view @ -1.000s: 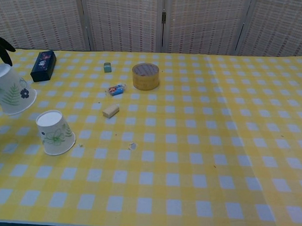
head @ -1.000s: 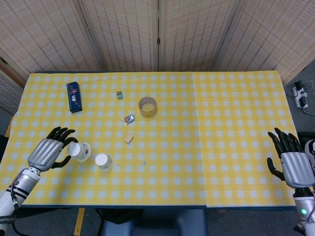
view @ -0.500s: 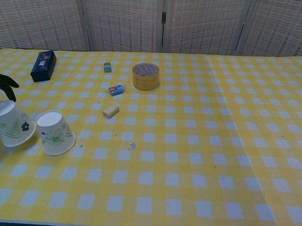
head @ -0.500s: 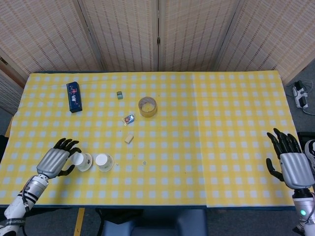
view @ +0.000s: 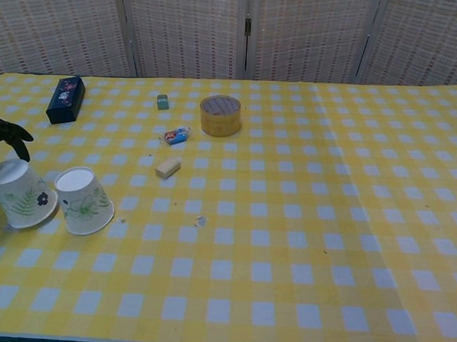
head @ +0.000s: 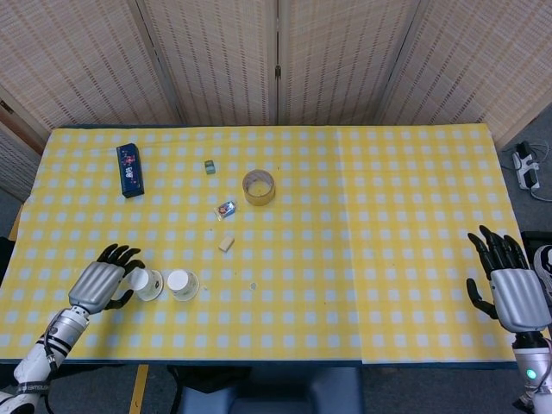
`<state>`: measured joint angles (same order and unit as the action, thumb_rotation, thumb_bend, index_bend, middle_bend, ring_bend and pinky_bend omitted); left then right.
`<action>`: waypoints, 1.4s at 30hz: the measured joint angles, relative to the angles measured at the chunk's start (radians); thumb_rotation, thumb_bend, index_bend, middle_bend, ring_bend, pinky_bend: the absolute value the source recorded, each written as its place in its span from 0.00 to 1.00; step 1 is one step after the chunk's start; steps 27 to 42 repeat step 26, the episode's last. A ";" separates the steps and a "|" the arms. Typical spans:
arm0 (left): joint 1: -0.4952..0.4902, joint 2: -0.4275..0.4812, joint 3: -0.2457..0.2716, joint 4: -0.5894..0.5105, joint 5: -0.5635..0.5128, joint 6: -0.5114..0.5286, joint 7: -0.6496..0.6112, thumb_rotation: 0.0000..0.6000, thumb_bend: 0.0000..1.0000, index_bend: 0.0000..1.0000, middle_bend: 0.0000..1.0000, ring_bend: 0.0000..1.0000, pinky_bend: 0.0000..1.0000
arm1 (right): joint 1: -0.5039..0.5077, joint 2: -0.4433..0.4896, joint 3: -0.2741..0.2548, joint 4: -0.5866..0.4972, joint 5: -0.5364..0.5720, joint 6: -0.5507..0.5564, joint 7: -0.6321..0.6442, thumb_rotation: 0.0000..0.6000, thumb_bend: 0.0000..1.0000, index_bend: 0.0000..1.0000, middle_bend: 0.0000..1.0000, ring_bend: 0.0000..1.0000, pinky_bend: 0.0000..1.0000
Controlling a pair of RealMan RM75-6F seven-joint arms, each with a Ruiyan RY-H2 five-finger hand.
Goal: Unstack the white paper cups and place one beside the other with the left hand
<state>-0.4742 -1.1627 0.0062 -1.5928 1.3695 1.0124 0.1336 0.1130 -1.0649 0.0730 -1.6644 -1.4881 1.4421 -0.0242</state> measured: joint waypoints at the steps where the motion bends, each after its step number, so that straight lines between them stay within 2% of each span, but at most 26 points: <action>1: 0.000 0.000 0.001 0.000 0.000 -0.001 0.001 1.00 0.46 0.26 0.15 0.08 0.00 | 0.000 0.000 0.000 0.000 0.000 0.000 0.000 1.00 0.53 0.00 0.00 0.05 0.00; 6: 0.004 -0.001 0.000 -0.002 0.000 0.006 0.007 1.00 0.46 0.20 0.15 0.07 0.00 | -0.002 0.002 0.000 -0.001 -0.002 0.005 0.001 1.00 0.53 0.00 0.00 0.05 0.00; 13: 0.024 0.023 -0.020 -0.028 -0.008 0.060 -0.016 1.00 0.46 0.18 0.15 0.07 0.00 | 0.000 0.005 0.001 0.002 0.009 -0.008 0.012 1.00 0.53 0.00 0.00 0.05 0.00; 20: 0.097 0.022 -0.064 -0.012 -0.063 0.203 -0.053 1.00 0.46 0.17 0.15 0.07 0.00 | 0.014 0.006 0.000 0.019 0.031 -0.056 0.062 1.00 0.53 0.00 0.00 0.06 0.00; 26: 0.186 0.011 -0.061 -0.003 -0.082 0.331 -0.018 1.00 0.46 0.17 0.13 0.07 0.00 | 0.027 -0.017 0.004 0.055 0.028 -0.068 0.105 1.00 0.53 0.00 0.00 0.07 0.00; 42: 0.186 0.011 -0.061 -0.003 -0.082 0.331 -0.018 1.00 0.46 0.17 0.13 0.07 0.00 | 0.027 -0.017 0.004 0.055 0.028 -0.068 0.105 1.00 0.53 0.00 0.00 0.07 0.00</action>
